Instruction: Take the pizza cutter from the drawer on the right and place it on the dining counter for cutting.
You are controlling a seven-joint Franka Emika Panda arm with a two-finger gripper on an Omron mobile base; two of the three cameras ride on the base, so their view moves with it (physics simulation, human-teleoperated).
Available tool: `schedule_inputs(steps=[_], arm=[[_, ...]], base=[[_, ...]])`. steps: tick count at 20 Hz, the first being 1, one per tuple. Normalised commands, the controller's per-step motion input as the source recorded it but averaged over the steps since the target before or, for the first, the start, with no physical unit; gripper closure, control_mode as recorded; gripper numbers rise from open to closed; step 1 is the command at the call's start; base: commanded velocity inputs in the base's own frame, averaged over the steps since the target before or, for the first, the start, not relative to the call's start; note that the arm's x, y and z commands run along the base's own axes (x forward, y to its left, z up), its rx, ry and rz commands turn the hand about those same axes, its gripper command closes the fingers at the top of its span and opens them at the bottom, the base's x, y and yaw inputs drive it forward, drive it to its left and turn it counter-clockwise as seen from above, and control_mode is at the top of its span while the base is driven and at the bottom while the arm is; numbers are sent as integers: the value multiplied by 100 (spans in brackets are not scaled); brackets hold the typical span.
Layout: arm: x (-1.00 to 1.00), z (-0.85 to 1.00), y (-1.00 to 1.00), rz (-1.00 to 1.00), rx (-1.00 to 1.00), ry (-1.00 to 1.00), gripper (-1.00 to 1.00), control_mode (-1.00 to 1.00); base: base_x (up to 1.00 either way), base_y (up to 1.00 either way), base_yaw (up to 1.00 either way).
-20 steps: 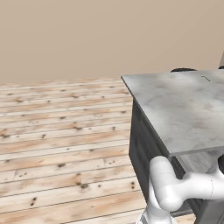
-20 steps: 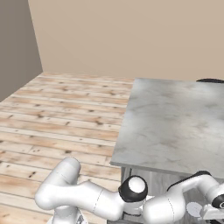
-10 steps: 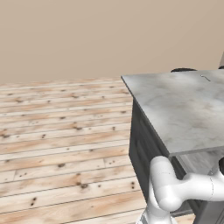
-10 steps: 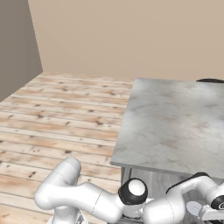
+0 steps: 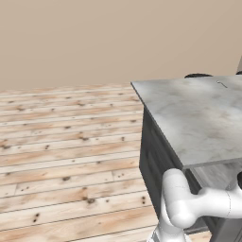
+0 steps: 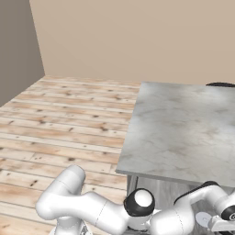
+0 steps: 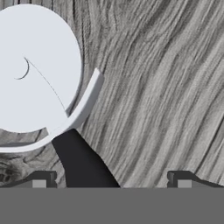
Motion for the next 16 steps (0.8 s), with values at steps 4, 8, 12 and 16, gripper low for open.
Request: schedule_inputs(steps=[4,8,12,16], arm=[[0,0,0,0,0,0,100,-100],[0,0,0,0,0,0,100,-100],[0,0,-1,0,0,0,100,-100],[0,19,0,0,0,0,100,-100]], base=[[0,0,0],[0,0,0],[0,0,0],[0,0,0]])
